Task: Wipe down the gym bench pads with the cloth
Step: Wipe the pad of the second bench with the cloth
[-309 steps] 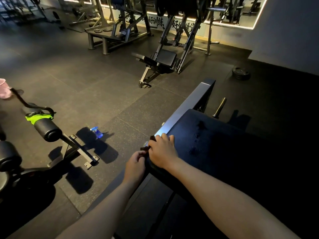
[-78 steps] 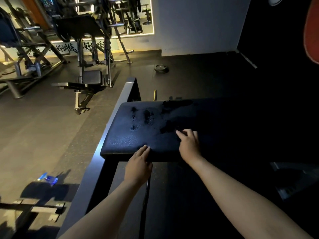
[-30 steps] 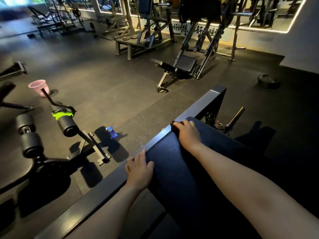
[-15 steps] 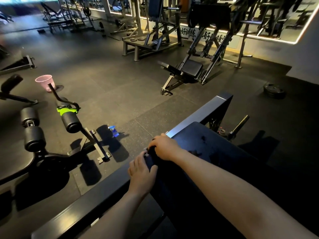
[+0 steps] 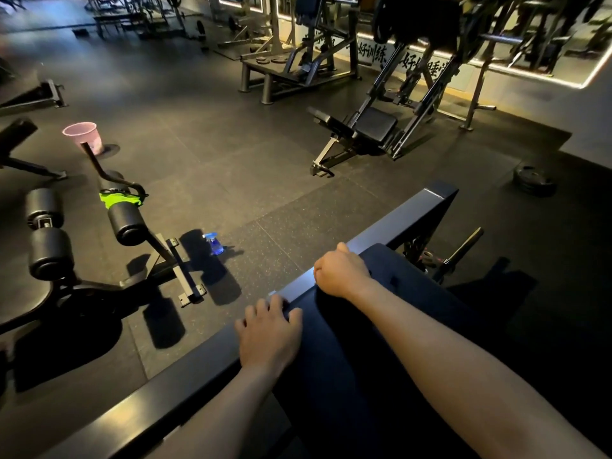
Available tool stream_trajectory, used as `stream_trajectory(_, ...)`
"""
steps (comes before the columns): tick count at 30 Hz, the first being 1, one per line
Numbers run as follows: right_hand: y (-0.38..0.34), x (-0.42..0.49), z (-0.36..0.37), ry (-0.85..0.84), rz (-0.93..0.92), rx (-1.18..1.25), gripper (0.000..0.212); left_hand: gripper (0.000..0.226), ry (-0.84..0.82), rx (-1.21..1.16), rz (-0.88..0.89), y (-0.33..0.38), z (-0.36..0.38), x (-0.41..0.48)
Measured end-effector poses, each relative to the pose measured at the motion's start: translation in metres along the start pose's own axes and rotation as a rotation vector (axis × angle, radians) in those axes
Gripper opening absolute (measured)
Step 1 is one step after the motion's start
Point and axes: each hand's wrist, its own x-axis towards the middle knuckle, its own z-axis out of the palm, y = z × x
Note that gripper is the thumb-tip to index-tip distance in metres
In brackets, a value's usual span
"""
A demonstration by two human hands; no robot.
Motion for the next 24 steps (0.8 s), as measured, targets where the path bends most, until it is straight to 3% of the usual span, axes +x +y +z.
stream_trajectory(2, 0.01, 0.007, 0.001, -0.053, -0.034, 0.069, 0.025, 0.037, 0.006, 0.003, 0.001, -0.001, 0.001, 0.001)
stream_trajectory(6, 0.037, 0.037, -0.005, -0.146, 0.114, 0.044, 0.025, 0.035, 0.012, 0.008, -0.002, -0.001, 0.003, 0.002)
stream_trajectory(13, 0.072, 0.064, -0.023, 0.014, 0.404, -0.049, 0.032, 0.045, 0.054, -0.091, 0.001, -0.002, 0.003, 0.002)
stream_trajectory(20, 0.021, 0.041, -0.01, -0.087, 0.208, -0.1, 0.031, 0.07, 0.137, -0.371, 0.0, -0.008, -0.002, -0.003)
stream_trajectory(24, -0.021, 0.021, -0.003, -0.157, 0.108, -0.088, 0.029, 0.079, 0.094, -0.46, 0.053, -0.018, -0.005, -0.009)
